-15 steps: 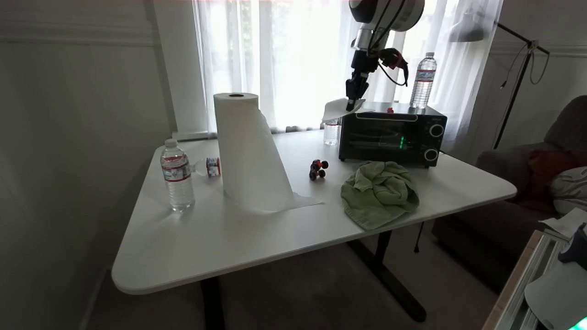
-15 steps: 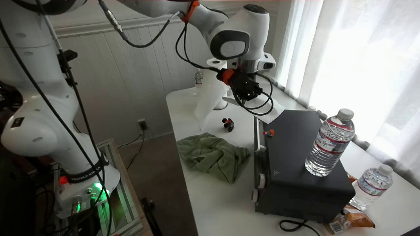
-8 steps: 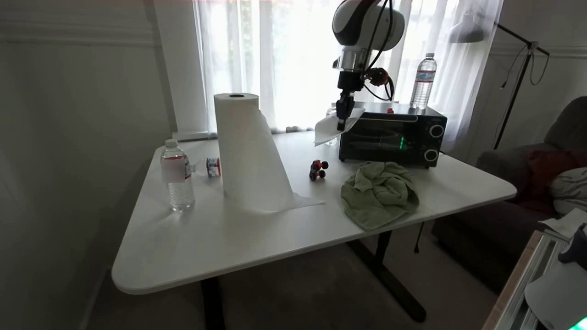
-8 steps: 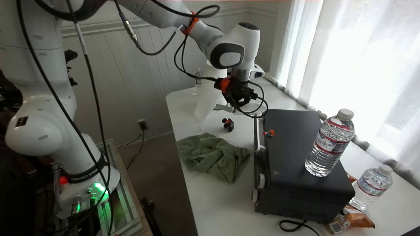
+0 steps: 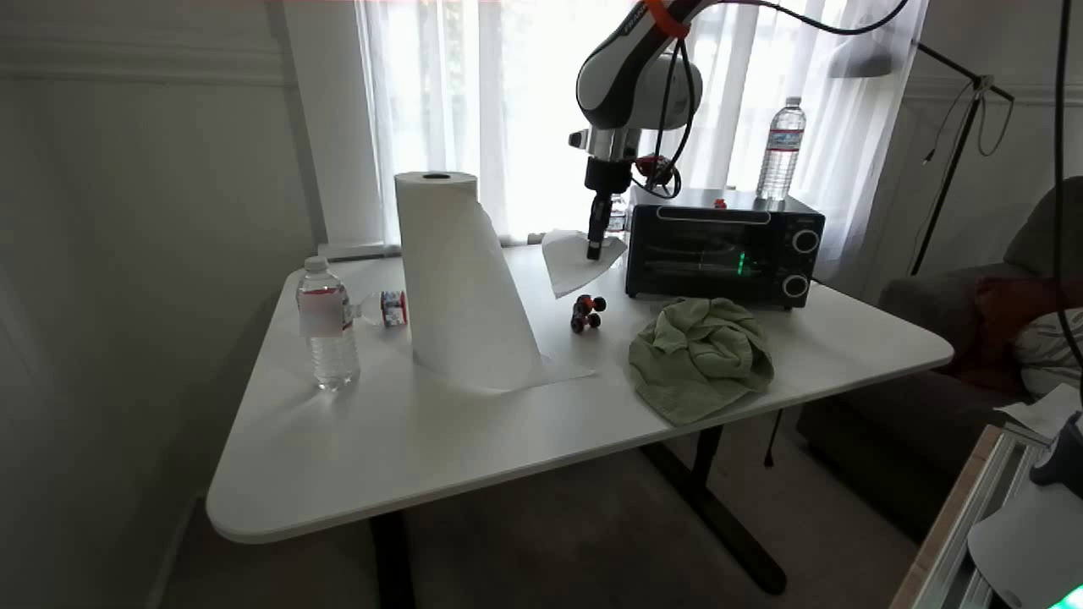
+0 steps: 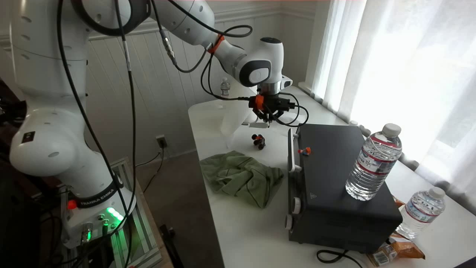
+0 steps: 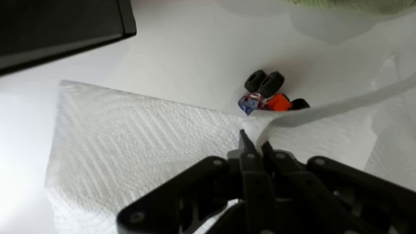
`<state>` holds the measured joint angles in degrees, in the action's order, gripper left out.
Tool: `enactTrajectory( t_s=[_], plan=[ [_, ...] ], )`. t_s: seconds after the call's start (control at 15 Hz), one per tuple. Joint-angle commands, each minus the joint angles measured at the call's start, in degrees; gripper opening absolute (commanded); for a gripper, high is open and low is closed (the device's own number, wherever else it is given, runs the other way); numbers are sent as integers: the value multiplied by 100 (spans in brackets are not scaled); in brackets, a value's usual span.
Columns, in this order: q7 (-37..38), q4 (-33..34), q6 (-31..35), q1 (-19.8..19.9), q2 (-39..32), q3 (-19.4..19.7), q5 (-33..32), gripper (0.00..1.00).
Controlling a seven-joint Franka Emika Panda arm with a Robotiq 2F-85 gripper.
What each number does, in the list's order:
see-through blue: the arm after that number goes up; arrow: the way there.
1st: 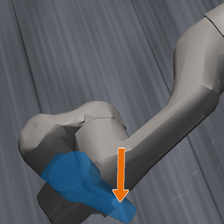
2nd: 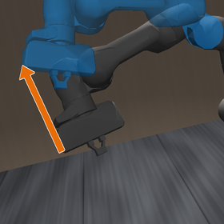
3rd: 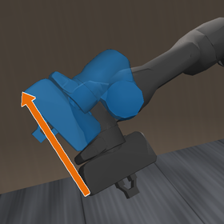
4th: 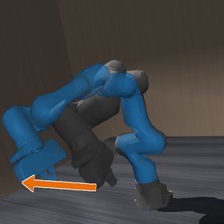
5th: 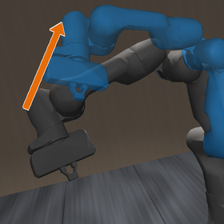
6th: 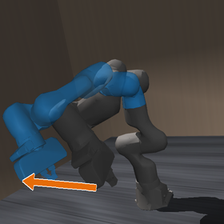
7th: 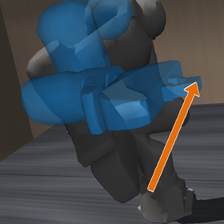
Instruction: Move the paper towel from the top of the oven to the countertop
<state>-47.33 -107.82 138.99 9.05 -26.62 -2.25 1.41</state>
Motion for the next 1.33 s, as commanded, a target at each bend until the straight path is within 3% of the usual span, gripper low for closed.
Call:
enactTrajectory(
  t_s=[0.0, 0.07, 0.33, 0.47, 0.73, 1.07, 1.27],
  plan=[
    [-371, 310, 225, 2, -268, -110, -217, 29],
    [-432, 357, 262, 10, -298, -134, -217, 32],
    [-417, 389, 232, 52, -263, -211, -36, 60],
    [-139, 272, 185, -7, -127, -181, 9, 74],
    [1143, -145, 226, -179, 358, -59, 50, 100],
    [2911, -470, 342, -416, 959, 268, -422, 100],
    [3828, -483, -168, -482, 1343, 582, -772, 100]
  ],
)
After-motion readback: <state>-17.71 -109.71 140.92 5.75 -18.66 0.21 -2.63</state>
